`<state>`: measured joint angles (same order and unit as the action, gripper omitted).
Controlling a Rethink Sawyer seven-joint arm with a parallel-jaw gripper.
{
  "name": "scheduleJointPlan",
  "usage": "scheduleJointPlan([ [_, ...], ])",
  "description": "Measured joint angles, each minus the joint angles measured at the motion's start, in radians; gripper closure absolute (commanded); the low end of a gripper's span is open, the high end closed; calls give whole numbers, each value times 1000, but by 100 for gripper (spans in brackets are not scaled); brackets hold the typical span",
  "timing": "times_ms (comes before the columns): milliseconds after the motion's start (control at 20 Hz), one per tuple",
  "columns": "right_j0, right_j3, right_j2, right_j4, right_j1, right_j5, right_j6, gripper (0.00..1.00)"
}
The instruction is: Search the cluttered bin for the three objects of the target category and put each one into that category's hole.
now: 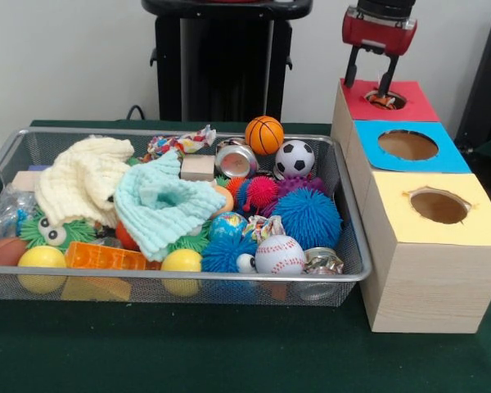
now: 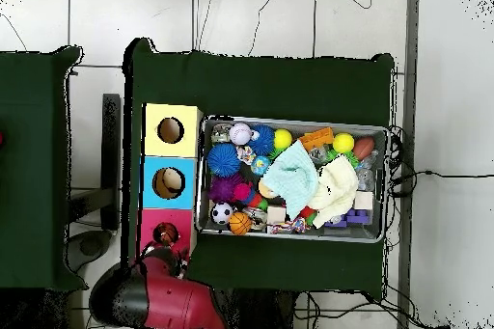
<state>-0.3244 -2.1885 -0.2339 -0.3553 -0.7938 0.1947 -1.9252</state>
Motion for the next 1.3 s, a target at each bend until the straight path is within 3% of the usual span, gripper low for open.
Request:
scheduleJointPlan([
  [250, -6, 75, -49, 38, -19, 221, 0, 0],
  [500, -6, 127, -70, 58, -43, 341, 0, 0],
  [850, 5, 141, -71, 62, -64, 323, 0, 0],
  [1200, 8, 137, -68, 62, -38, 164, 0, 0],
  [1250, 8, 137, -69, 62, -27, 128, 0, 100],
  [1300, 8, 137, -69, 61, -25, 124, 0, 100],
])
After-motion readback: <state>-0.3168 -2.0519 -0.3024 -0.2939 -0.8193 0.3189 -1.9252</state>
